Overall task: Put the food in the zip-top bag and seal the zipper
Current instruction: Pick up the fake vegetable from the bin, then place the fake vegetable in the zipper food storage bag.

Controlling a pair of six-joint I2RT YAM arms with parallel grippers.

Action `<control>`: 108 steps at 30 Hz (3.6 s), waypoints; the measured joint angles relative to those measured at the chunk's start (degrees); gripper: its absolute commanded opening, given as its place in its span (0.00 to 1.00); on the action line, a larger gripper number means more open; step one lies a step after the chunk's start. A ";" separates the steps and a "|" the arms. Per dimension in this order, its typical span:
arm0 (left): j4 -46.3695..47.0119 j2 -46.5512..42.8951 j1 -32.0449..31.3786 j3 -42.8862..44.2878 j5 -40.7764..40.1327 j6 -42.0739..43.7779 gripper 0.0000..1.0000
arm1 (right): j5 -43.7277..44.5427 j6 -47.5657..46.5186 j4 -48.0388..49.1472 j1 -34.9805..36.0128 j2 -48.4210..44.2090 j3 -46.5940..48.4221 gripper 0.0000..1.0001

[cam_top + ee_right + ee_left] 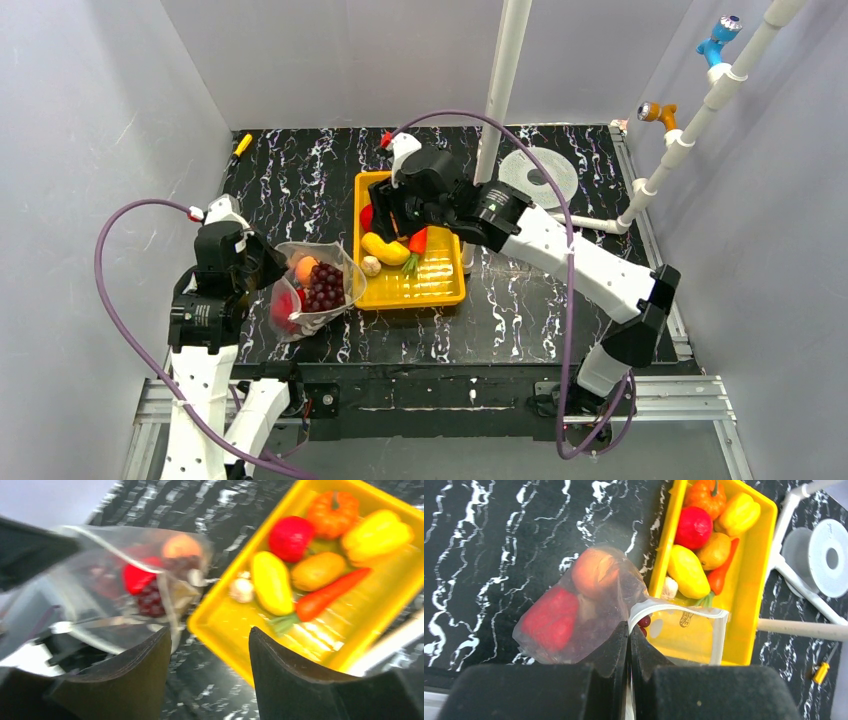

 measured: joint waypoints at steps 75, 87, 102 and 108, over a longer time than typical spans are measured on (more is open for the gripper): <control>2.68 -0.39 -0.09 -5.32 9.97 -3.10 0.00 | 19.17 13.94 -14.97 -10.85 35.66 9.97 0.02; 2.70 -0.14 -0.09 -5.32 9.88 -2.69 0.00 | 9.69 -0.54 -12.64 -4.67 18.17 9.74 0.01; 3.33 1.32 -0.09 -5.32 9.99 -2.45 0.00 | -37.19 2.95 -18.81 -5.16 16.13 14.54 0.01; 3.55 1.51 -0.09 -5.32 10.13 -2.45 0.00 | -45.36 5.35 -19.88 -5.21 16.76 11.75 0.01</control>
